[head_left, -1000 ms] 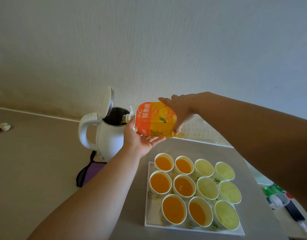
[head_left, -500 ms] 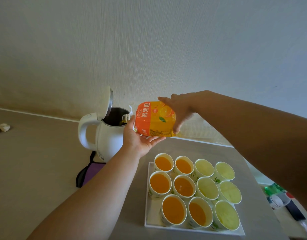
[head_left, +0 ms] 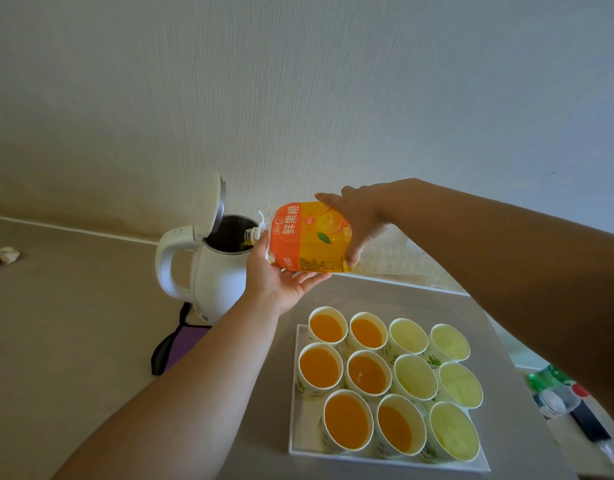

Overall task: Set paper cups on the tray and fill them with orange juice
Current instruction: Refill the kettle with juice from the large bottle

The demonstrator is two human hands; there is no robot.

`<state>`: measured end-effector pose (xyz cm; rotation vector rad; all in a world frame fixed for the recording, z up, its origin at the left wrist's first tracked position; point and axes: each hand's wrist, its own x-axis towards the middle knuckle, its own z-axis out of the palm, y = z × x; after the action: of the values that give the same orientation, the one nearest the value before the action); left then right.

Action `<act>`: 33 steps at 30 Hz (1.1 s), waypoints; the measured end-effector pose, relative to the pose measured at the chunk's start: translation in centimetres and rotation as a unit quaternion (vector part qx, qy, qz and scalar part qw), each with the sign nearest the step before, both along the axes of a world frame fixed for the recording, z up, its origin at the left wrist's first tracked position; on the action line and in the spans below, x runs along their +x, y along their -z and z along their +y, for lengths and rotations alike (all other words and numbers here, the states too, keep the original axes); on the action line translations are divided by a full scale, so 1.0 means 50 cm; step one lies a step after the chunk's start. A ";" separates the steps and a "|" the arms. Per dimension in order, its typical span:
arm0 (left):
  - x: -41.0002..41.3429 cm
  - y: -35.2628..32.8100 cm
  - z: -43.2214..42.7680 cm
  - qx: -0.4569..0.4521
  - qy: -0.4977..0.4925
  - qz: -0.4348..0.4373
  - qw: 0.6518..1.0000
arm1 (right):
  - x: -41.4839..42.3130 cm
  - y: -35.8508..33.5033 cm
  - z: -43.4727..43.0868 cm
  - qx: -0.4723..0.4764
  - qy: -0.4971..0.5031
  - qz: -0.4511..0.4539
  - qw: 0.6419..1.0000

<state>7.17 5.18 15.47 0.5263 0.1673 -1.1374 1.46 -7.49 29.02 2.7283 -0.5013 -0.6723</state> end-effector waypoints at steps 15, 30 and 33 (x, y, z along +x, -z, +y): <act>-0.001 0.003 0.002 0.014 0.001 -0.013 1.000 | -0.015 0.012 -0.002 0.021 0.005 -0.017 1.000; -0.018 -0.045 0.019 0.095 -0.037 -0.136 0.985 | -0.074 0.064 -0.029 0.127 0.007 -0.157 0.979; -0.026 -0.074 0.024 0.105 -0.056 -0.203 0.972 | -0.090 0.056 -0.031 0.139 -0.001 -0.211 0.968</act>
<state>5.88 6.38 19.17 0.9150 -0.0395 -0.8841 -3.06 -9.03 26.22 3.1527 -0.5290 -0.1599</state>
